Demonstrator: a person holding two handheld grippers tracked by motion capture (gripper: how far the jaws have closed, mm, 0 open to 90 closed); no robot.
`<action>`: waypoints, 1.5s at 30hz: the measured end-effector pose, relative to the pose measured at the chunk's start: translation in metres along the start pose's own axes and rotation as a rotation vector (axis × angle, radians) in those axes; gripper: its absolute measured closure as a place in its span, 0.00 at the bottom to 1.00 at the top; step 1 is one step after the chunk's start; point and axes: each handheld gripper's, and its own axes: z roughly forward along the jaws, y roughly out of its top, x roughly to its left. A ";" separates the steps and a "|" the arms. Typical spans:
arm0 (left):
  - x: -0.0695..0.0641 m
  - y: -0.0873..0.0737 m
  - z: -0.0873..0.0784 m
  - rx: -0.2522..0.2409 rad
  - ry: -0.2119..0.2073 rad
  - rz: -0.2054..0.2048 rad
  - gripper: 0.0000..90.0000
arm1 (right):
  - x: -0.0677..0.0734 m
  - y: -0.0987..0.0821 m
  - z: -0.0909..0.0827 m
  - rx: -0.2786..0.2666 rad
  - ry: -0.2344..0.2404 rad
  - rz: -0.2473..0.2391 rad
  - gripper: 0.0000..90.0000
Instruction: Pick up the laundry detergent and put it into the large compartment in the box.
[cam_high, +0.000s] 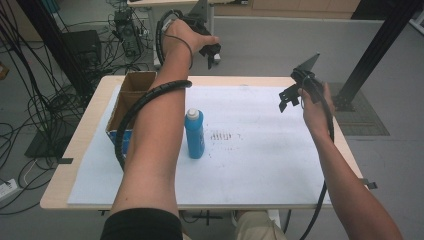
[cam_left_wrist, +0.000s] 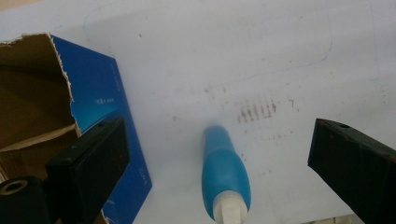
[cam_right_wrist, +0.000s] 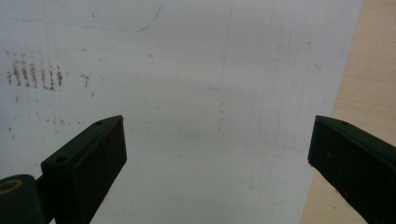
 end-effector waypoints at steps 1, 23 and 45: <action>0.000 0.000 0.000 0.000 0.000 0.000 0.07 | 0.000 0.000 0.000 -0.001 -0.001 0.000 0.05; -0.001 -0.011 -0.007 0.000 0.000 0.012 0.07 | 0.001 -0.004 -0.003 -0.007 -0.002 -0.007 0.05; -0.007 -0.042 -0.023 -0.005 0.000 0.050 0.07 | 0.007 -0.012 -0.005 -0.003 -0.004 -0.007 0.05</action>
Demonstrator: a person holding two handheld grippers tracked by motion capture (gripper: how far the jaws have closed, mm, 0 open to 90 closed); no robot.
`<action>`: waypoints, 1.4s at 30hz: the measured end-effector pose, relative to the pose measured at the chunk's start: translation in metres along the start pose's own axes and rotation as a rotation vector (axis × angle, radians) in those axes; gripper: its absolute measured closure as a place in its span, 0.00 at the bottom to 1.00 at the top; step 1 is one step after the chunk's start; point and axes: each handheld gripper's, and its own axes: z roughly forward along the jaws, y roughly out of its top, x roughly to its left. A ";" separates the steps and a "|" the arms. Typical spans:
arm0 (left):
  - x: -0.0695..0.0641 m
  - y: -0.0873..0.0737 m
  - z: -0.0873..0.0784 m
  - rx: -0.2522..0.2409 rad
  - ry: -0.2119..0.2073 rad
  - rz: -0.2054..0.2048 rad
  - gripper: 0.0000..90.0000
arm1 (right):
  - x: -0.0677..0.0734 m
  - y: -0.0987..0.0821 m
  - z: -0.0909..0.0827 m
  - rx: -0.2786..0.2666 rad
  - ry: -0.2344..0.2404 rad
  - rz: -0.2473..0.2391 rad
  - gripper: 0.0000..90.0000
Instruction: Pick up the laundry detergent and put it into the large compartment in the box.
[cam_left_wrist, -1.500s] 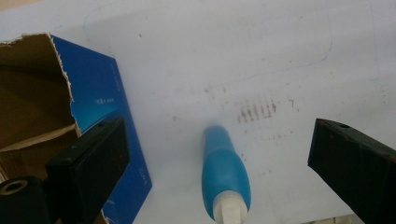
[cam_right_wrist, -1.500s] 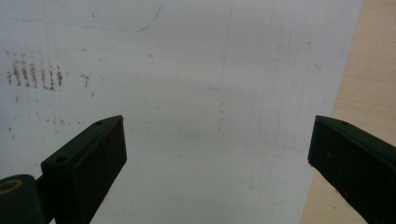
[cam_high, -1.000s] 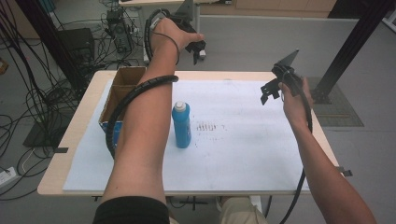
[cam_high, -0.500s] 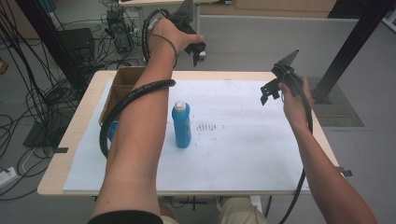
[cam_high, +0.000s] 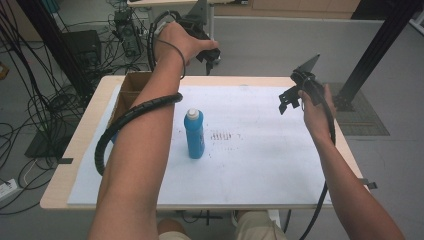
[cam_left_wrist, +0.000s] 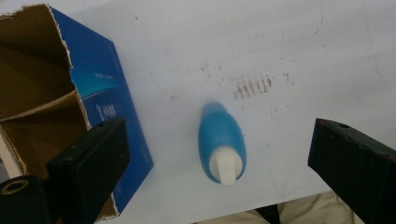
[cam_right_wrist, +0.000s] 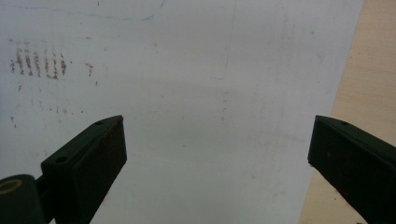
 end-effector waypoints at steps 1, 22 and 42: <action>0.000 -0.002 -0.001 -0.003 0.000 -0.001 0.07 | 0.000 0.000 0.000 -0.001 -0.004 -0.004 0.05; -0.001 -0.016 0.013 0.026 -0.003 -0.020 0.07 | 0.002 -0.009 -0.004 -0.012 0.005 -0.008 0.05; -0.002 -0.026 0.062 0.074 -0.031 -0.028 0.07 | 0.003 -0.014 -0.005 -0.015 0.010 -0.010 0.05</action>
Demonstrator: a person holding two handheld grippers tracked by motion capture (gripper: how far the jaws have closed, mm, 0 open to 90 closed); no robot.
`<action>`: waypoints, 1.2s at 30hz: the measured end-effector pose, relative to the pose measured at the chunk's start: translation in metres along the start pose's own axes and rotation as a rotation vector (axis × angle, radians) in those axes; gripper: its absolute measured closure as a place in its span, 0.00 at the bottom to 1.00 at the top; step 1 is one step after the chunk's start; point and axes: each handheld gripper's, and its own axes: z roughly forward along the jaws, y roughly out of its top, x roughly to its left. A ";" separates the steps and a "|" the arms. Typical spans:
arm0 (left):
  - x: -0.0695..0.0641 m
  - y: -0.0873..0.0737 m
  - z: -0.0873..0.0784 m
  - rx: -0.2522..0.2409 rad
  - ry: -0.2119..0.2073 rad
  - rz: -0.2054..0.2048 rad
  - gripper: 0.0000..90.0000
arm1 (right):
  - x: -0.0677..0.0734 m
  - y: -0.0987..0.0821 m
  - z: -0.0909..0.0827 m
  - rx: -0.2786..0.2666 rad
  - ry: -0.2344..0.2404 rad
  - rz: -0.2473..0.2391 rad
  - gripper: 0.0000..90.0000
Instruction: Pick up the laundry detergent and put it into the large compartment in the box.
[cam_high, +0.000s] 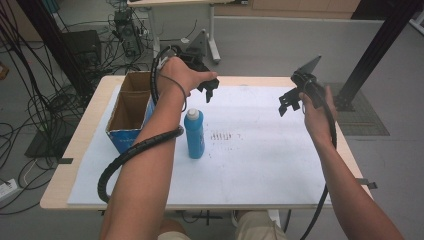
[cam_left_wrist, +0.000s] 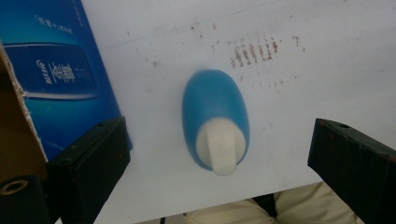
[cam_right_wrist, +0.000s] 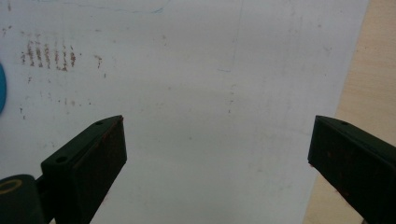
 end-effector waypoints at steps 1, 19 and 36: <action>0.000 0.000 0.000 0.000 0.000 0.000 0.07 | 0.000 0.000 0.000 -0.002 0.000 0.001 0.05; 0.000 -0.002 0.038 0.025 -0.010 0.005 0.07 | 0.003 0.000 0.004 0.001 -0.003 -0.003 0.05; -0.006 -0.005 0.060 0.044 -0.005 0.012 0.07 | 0.002 -0.001 0.007 0.003 0.001 -0.009 0.05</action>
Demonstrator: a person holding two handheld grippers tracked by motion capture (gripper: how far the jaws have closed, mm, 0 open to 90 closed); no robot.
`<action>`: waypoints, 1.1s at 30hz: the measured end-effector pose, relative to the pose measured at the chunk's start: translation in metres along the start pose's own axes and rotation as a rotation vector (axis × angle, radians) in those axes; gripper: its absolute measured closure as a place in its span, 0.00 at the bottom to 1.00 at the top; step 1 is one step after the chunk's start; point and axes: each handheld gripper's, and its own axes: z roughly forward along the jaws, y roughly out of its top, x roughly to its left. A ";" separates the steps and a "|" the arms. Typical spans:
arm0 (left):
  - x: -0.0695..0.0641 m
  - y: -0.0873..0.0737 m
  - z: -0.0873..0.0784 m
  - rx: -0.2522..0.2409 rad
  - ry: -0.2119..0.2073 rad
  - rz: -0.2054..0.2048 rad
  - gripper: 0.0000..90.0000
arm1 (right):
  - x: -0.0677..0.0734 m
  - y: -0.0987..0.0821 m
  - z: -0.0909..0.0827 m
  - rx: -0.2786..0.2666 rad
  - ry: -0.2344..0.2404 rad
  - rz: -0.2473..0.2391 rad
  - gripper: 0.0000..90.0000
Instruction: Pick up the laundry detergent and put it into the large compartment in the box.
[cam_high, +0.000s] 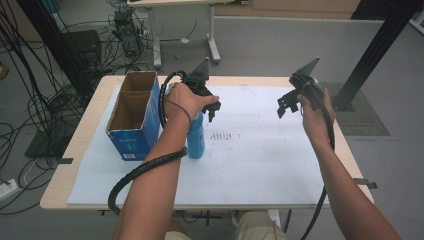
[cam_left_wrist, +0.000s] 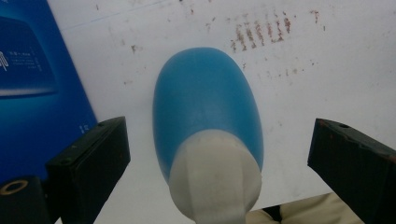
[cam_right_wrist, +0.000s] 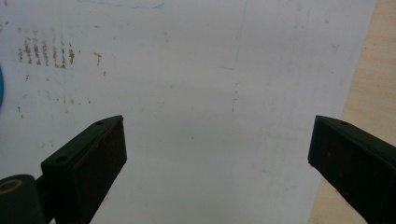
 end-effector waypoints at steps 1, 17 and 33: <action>0.000 0.000 0.001 0.002 0.002 -0.002 0.07 | 0.000 0.000 0.000 0.000 0.000 0.000 0.05; -0.001 0.000 0.015 0.012 0.004 -0.008 0.07 | -0.003 0.000 0.004 0.005 0.005 0.011 0.05; -0.002 0.000 0.022 0.018 0.012 -0.015 0.07 | -0.003 0.000 0.005 0.008 0.006 0.007 0.05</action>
